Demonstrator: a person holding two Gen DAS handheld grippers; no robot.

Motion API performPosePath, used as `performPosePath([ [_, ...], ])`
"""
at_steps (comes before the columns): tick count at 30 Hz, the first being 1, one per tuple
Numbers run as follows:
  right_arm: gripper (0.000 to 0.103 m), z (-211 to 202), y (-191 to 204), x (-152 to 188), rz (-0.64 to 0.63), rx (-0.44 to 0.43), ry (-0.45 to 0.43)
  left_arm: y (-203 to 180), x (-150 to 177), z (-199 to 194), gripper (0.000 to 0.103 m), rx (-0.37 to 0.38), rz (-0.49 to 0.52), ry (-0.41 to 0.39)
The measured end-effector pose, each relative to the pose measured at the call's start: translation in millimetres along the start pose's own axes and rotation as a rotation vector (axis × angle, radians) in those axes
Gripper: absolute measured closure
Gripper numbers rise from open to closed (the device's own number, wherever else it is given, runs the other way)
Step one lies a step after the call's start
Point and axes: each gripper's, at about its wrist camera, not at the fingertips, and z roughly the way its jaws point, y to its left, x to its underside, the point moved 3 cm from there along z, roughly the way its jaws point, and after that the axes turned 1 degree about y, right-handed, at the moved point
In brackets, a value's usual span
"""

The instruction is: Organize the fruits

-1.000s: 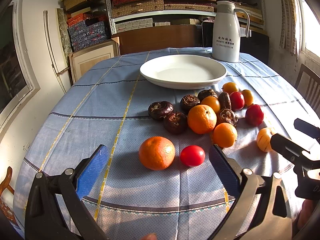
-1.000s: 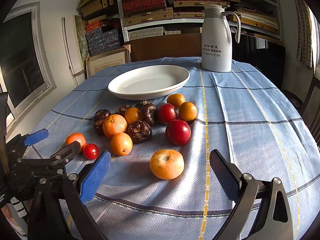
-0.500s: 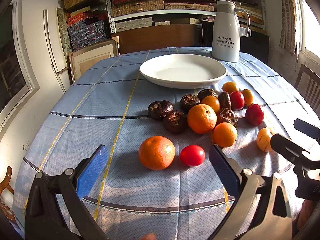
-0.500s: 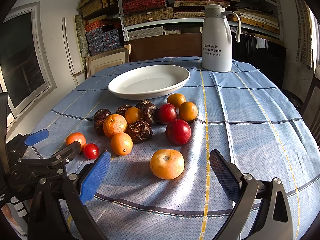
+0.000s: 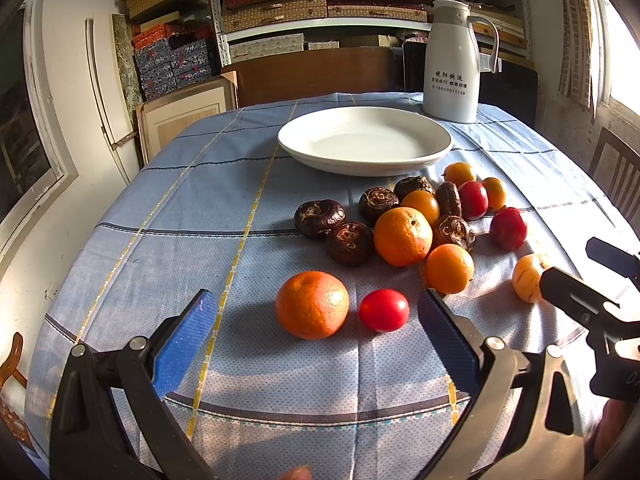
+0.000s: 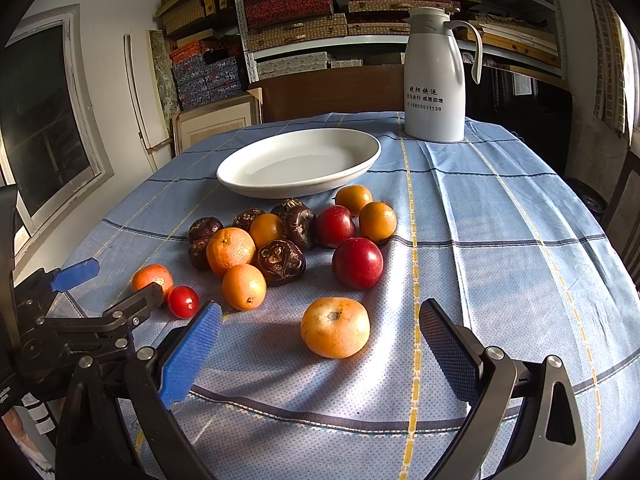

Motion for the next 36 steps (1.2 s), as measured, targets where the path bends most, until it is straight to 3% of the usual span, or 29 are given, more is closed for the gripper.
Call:
performPosePath([
  [36, 0.004, 3.3, 7.5, 6.0, 0.000, -0.010, 0.012, -2.1, 2.8, 1.4, 0.004, 0.003, 0.002, 0.010],
])
